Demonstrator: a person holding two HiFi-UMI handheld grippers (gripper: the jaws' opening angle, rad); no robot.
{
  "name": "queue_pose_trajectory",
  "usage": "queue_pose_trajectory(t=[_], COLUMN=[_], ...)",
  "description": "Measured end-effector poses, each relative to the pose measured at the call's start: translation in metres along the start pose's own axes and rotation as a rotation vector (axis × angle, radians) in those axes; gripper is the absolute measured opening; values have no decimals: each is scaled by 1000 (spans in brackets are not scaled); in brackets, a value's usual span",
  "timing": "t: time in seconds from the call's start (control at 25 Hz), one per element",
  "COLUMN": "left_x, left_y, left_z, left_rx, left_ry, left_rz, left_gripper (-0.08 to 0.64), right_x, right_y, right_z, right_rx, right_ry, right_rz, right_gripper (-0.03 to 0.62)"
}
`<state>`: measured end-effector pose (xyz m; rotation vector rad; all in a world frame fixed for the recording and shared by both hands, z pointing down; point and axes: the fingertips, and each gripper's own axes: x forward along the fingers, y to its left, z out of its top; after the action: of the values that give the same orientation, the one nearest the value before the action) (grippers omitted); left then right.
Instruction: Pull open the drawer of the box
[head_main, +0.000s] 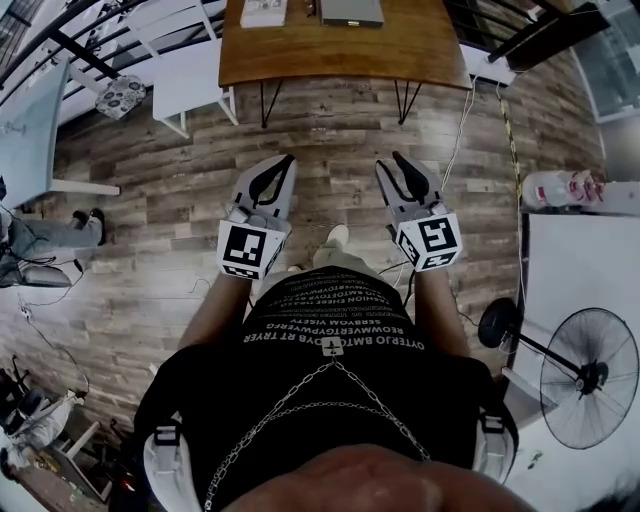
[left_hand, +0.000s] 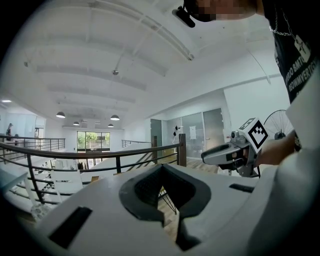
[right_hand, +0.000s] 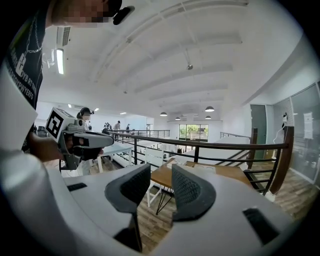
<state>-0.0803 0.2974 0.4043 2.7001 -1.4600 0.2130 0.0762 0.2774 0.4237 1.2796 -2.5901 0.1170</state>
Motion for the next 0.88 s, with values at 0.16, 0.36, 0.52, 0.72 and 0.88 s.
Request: queue_pose_trajectory(t=[0.16,0.36,0.52,0.72,0.88], left_x=[14,29,43,62,78], left_y=[8,3,13,11,-1], left_z=[13,15,26,28,26], left_rx=[9,10,5,5,0], left_ry=[-27,-4,-39,-55,-39], left_rz=[30,45,96,179,240], left_gripper=[5,5,5,5,5], right_x=[10,14,27,38,37], right_y=[-12,-30,-49,-75,-98], right_z=[6,14,21,15,7], right_rx=[-14,-23,-29,-30,-33], right_ry=[-3,-17,-33,-40,-49], right_rz=[15,37,55,110,158], right_gripper=[126,126,126,126,126])
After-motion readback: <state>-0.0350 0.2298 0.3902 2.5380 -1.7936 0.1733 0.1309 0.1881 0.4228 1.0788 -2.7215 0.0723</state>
